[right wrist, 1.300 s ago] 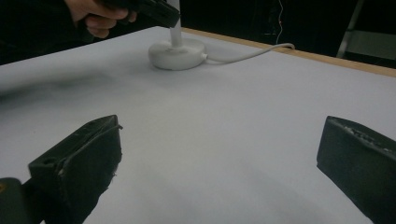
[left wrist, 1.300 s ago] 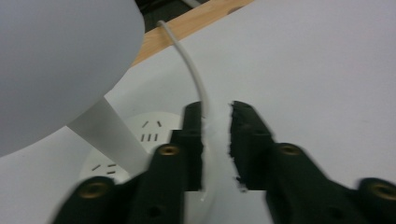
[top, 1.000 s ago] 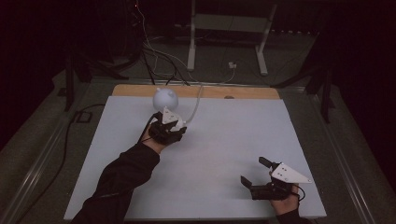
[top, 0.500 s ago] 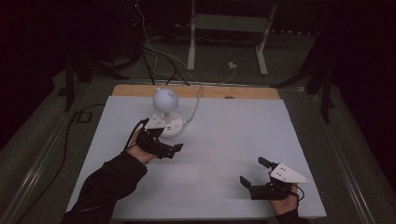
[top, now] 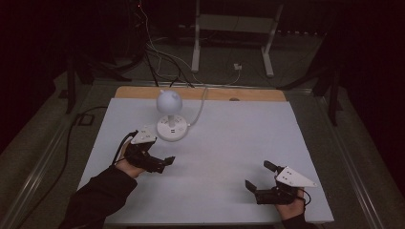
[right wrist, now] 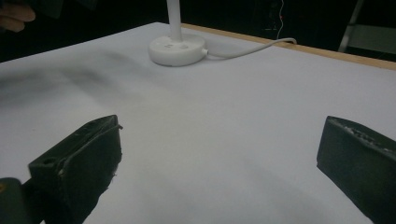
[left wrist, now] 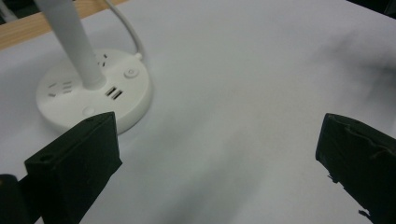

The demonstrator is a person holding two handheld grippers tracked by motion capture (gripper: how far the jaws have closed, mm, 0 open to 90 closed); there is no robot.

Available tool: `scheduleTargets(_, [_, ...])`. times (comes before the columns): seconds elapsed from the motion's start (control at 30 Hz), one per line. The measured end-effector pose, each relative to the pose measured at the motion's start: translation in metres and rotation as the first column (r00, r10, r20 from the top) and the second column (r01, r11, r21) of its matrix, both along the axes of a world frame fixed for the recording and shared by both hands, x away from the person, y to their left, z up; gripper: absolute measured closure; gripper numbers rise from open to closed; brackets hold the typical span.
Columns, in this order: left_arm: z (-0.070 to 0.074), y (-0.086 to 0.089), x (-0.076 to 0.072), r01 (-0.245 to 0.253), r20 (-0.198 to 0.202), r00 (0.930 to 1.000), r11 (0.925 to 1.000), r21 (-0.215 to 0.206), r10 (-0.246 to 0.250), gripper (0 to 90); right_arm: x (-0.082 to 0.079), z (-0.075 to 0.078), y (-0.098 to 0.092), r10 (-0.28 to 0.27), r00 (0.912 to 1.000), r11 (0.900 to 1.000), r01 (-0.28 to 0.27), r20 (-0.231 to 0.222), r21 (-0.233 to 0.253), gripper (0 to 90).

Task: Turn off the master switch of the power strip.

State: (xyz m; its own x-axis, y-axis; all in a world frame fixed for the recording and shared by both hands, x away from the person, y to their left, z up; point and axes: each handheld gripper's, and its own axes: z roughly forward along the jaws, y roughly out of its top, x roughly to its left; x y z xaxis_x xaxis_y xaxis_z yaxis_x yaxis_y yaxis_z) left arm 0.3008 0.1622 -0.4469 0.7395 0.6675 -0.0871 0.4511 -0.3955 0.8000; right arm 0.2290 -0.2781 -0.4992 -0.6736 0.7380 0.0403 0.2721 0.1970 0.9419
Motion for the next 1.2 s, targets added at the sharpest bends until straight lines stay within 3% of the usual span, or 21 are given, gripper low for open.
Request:
scheduleTargets(0.37, [-0.021,0.026,-0.022,-0.043,0.019,0.9989,0.9989,0.019,0.042,0.4,0.000,0.000,0.001,0.001,1.0000,1.000,-0.001,0.000,-0.005,0.0])
scheduleTargets(0.53, [-0.028,0.039,-0.032,-0.064,0.018,0.9978,0.9980,0.004,0.064,0.4,0.000,0.000,0.001,0.002,1.0000,1.000,-0.002,-0.002,-0.007,0.0])
scheduleTargets(0.9, [-0.051,0.056,-0.054,-0.083,-0.025,0.9961,0.9948,0.059,0.085,0.4,-0.001,0.000,0.002,0.005,1.0000,1.000,-0.005,-0.004,-0.006,0.0])
scheduleTargets(1.2, [-0.065,0.066,-0.066,-0.088,-0.020,0.9957,0.9914,0.097,0.091,0.4,-0.001,0.000,0.002,0.009,0.9999,1.000,-0.009,-0.007,-0.008,0.0])
